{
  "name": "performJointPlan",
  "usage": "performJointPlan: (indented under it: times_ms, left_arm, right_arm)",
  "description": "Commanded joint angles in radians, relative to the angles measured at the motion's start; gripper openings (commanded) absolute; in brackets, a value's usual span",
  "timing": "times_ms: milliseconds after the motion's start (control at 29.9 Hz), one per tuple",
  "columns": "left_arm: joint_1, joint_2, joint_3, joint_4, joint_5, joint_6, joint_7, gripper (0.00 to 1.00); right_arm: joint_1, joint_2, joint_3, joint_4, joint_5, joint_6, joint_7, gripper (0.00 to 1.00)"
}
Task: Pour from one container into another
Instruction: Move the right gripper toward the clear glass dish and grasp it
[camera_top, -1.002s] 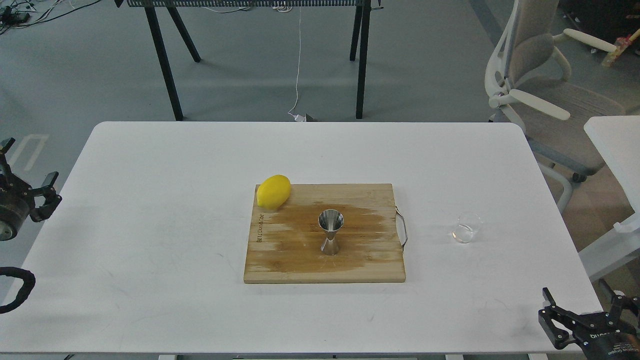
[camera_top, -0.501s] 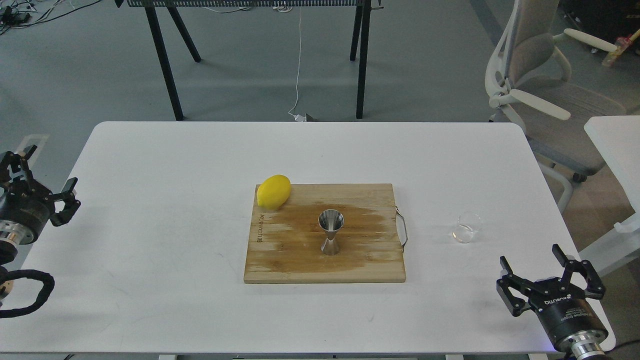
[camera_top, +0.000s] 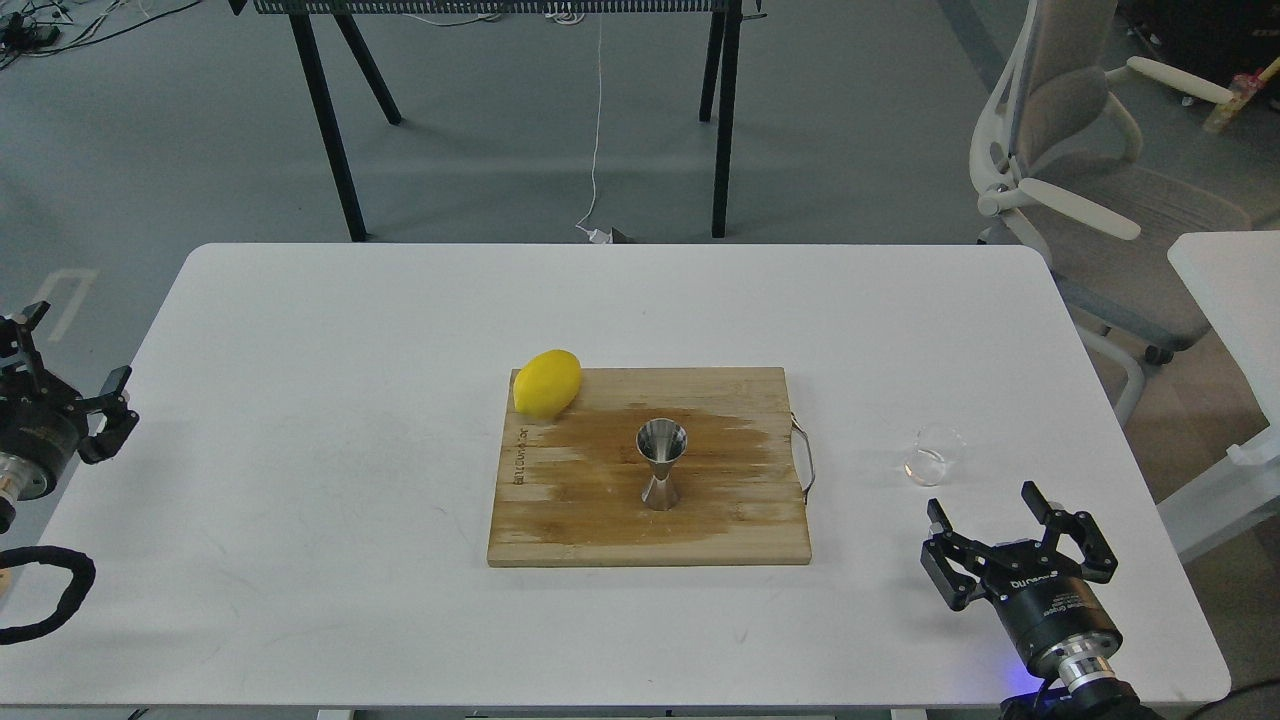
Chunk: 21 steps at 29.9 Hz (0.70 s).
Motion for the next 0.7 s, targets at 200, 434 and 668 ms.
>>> performJointPlan:
  times_ms: [200,434,668]
  left_arm:
    - [0.000,-0.003,0.001,0.000,0.003,0.000,0.000,1.00]
    - [0.002,-0.008,0.001,0.002,0.005,0.000,0.000,1.00]
    - [0.008,-0.009,0.003,0.034,0.005,0.000,0.000,1.00]
  right_arm:
    - [0.036,0.028,0.014,-0.045,0.056,-0.061,-0.016,0.99]
    - [0.070,0.057,0.016,-0.077,0.078,-0.142,-0.021,0.99]
    - [0.107,0.071,0.017,-0.096,0.093,-0.196,-0.021,0.99]
